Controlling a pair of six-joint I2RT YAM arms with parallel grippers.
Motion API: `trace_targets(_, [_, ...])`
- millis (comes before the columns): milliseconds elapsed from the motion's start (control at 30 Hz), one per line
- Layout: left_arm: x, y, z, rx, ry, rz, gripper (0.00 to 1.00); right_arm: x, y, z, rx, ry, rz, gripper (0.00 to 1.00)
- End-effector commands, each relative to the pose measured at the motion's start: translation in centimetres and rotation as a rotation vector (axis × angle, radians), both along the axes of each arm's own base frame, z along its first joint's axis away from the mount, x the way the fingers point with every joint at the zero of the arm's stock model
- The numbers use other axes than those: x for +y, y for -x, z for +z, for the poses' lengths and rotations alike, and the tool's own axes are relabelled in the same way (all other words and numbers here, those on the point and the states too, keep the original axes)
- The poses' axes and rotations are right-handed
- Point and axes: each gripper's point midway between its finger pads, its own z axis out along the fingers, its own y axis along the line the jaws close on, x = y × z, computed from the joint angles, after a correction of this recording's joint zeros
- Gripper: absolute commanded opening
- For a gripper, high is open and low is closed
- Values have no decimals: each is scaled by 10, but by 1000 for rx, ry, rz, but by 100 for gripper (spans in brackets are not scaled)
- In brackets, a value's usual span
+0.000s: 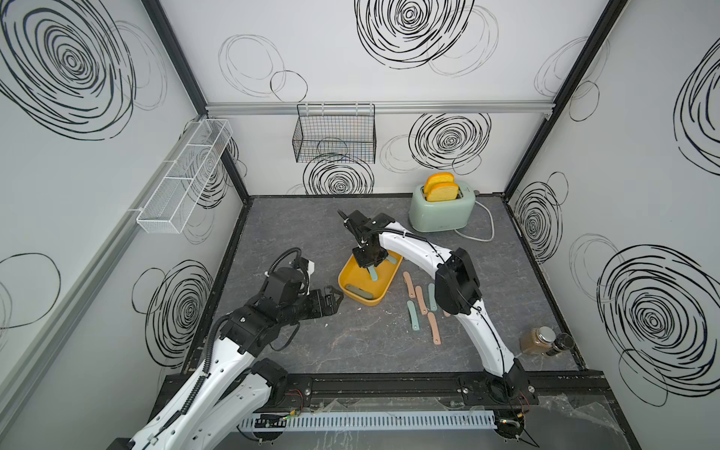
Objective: Take the fruit knife out of the storage box
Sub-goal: Place the fruit knife at the center of the board.
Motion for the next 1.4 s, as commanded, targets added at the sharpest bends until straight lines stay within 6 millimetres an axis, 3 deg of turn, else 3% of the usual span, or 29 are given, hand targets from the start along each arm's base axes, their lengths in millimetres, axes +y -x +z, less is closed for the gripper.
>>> trace_targets(0, [-9, -5, 0, -18, 35, -20, 98, -16, 8, 42, -29, -41, -45, 20])
trace_targets(333, [-49, -5, -8, -16, 29, -124, 98, -60, 51, 58, -5, -138, -152, 21])
trace_targets(667, [-95, 10, -31, 5, -2, -239, 98, -92, 123, 16, 107, -205, -237, 21])
trace_targets(867, [-101, 16, -39, 13, -24, -264, 98, -92, 151, -13, 173, -252, -264, 22])
trace_targets(1100, [-93, 19, -40, 9, -43, -251, 98, -97, 161, -41, 211, -225, -278, 23])
trace_targets(1367, [-84, 11, -41, 19, -73, -222, 98, -98, 159, -47, 204, -205, -268, 35])
